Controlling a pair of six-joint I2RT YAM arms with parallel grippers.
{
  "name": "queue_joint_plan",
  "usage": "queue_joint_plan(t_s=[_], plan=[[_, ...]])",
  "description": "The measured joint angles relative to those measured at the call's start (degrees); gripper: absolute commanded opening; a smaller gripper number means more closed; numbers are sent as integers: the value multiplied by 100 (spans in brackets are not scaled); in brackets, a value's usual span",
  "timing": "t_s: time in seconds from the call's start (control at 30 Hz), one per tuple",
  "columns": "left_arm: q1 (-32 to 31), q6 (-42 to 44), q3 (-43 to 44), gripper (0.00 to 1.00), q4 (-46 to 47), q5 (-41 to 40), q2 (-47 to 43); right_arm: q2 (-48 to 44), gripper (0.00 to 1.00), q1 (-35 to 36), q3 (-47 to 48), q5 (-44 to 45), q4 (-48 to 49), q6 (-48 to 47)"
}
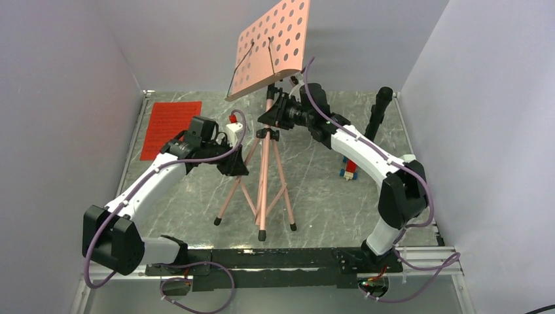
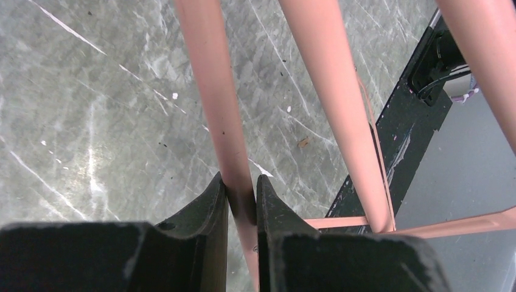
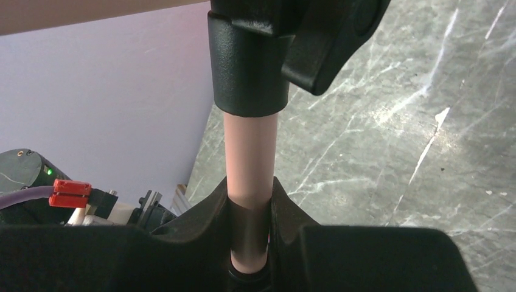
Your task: Pack up the instrument practice props
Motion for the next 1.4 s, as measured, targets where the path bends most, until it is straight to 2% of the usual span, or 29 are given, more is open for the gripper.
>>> queue_joint_plan(t_s=[0.47, 1.03, 1.1, 1.13, 1.2, 1.27, 1.3, 1.4], plan=[[251, -481, -1353, 1, 964, 385, 0, 479, 0, 42, -629, 83, -22, 203], [494, -2914, -2857, 1, 3499, 721, 0, 1379, 0, -22, -769, 234, 299, 557], [509, -3195, -2979, 1, 3777, 717, 0, 1386, 17, -26, -769, 234, 321, 560], [529, -3418, -3042, 1, 3947, 717, 0, 1386, 30, -35, -769, 238, 334, 549], [564, -3788, -3176, 1, 4260, 719, 0, 1386, 66, -57, -785, 201, 411, 422], [608, -4061, -3279, 1, 4492, 723, 0, 1373, 94, -96, -850, 179, 544, 177], [643, -4218, -3348, 1, 4638, 723, 0, 1353, 99, -151, -920, 120, 590, -22], [756, -4489, -3467, 1, 4898, 695, 0, 1189, 100, -328, -1187, -92, 518, -424]])
